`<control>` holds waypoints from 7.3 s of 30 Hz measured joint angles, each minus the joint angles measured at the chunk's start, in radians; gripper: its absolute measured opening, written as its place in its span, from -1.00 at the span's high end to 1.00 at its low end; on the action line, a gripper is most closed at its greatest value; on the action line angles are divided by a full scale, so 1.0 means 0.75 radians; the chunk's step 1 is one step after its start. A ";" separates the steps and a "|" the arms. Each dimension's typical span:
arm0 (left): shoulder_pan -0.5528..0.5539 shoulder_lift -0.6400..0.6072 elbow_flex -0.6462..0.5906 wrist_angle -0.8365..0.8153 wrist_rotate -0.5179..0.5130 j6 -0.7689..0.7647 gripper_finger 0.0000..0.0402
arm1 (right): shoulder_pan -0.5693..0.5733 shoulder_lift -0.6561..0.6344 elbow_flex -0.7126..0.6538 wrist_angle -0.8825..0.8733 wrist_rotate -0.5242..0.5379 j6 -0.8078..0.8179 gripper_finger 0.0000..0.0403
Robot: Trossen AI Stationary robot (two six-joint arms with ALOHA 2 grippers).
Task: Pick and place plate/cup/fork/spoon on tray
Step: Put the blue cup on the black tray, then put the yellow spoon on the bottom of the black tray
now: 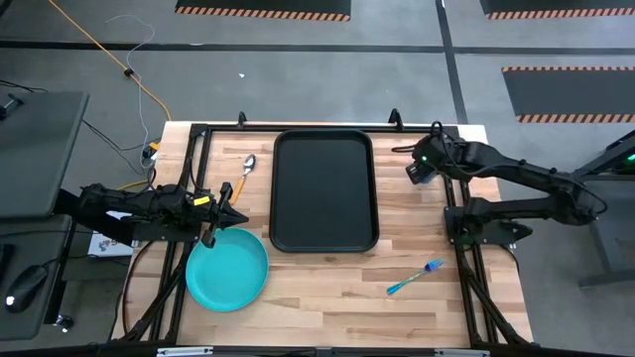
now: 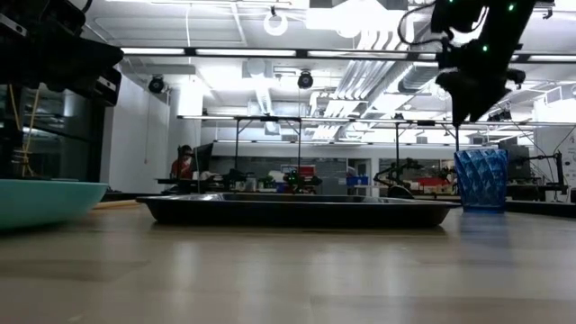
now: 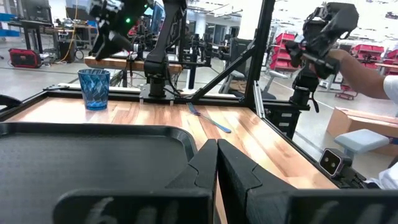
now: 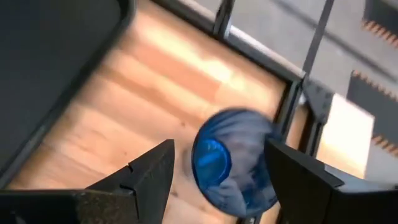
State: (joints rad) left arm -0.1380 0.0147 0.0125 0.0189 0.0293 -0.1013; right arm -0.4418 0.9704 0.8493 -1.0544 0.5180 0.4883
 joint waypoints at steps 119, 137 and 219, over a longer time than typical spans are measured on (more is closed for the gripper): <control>0.000 0.000 0.000 0.000 0.000 0.000 0.98 | -0.079 1.188 0.856 0.392 -0.555 -0.517 0.86; 0.000 0.000 0.000 0.000 0.000 0.000 0.98 | -0.064 1.188 0.860 0.363 -0.555 -0.591 0.09; 0.048 0.278 0.227 0.068 -0.967 -0.052 0.61 | -0.064 -0.351 -0.359 1.152 -0.762 -0.417 0.01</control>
State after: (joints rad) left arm -0.1018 0.2231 0.1829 0.0700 -0.6962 -0.1400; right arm -0.4900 0.7074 0.5804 -0.1905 -0.0532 0.1753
